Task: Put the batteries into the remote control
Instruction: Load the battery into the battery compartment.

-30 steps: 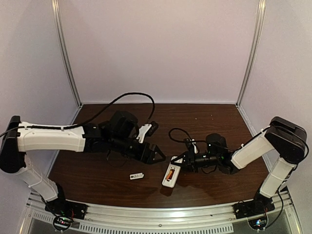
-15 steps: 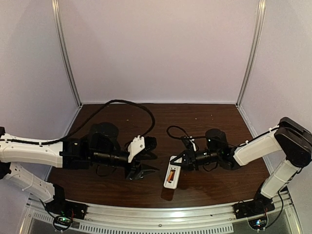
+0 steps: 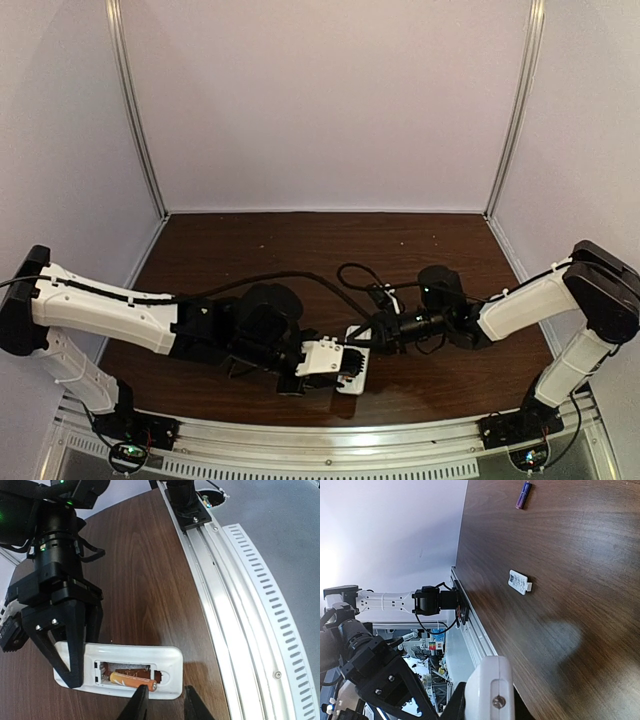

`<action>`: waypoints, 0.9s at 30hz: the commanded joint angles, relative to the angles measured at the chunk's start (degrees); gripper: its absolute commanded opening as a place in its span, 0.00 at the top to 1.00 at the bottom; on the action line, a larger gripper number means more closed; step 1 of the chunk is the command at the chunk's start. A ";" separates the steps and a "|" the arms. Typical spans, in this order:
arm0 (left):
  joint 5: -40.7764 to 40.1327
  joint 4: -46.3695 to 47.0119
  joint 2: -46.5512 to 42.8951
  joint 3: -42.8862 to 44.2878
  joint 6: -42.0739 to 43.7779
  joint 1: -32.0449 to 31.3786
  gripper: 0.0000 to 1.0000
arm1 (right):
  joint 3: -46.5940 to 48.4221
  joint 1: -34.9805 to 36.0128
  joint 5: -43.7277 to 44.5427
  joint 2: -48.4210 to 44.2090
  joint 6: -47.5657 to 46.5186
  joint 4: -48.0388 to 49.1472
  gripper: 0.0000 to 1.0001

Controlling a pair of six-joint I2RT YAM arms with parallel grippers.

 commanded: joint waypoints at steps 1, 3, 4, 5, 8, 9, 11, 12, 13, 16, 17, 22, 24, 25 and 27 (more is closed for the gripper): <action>-1.54 -0.25 1.63 1.77 4.07 -0.43 0.73 | 1.15 0.79 -0.91 0.25 0.05 1.08 1.00; -1.69 -0.04 2.05 1.81 4.49 -0.42 0.74 | 0.94 1.00 -0.95 0.55 0.57 2.01 1.00; -1.75 -0.06 2.37 1.85 4.68 -0.45 0.74 | 0.83 1.20 -1.06 0.83 0.89 2.41 1.00; -1.78 -0.07 2.64 1.94 4.81 -0.43 0.74 | 0.76 1.36 -1.09 1.04 1.00 2.78 1.00; -1.95 -0.27 3.41 2.20 5.51 -0.45 0.74 | 0.78 1.69 -1.13 1.55 1.53 3.77 1.00; -2.01 -0.32 3.59 2.31 5.66 -0.43 0.74 | 0.76 1.84 -1.18 1.71 1.63 4.00 1.00; -1.91 -0.46 3.96 2.54 6.02 -0.42 0.74 | 0.77 2.05 -1.16 2.04 1.74 4.52 1.00; -1.72 -0.57 4.19 2.70 6.21 -0.46 0.74 | 0.79 2.15 -1.14 2.15 1.91 4.66 1.00; -1.56 -0.70 4.35 2.83 6.43 -0.41 0.74 | 0.80 2.23 -1.18 2.33 2.07 4.95 1.00; -1.58 -1.13 4.93 3.24 6.83 -0.39 0.75 | 0.81 2.38 -1.33 2.47 2.37 5.42 1.00; -1.83 -1.24 5.19 3.37 6.86 -0.45 0.75 | 0.81 2.34 -1.34 2.52 2.34 5.45 1.00; -2.27 -1.34 6.15 3.86 6.56 -0.36 0.75 | 0.76 2.56 -1.33 2.50 2.30 5.43 1.00; -2.43 -1.63 6.47 4.09 6.32 -0.43 0.78 | 0.71 2.58 -1.36 2.44 2.36 5.44 1.00; -2.56 -1.72 6.58 4.05 6.18 -0.41 0.79 | 0.69 2.51 -1.36 2.34 2.41 5.43 1.00; -3.14 -1.82 6.67 3.96 5.97 -0.46 0.80 | 0.76 2.55 -1.30 2.26 2.41 5.44 1.00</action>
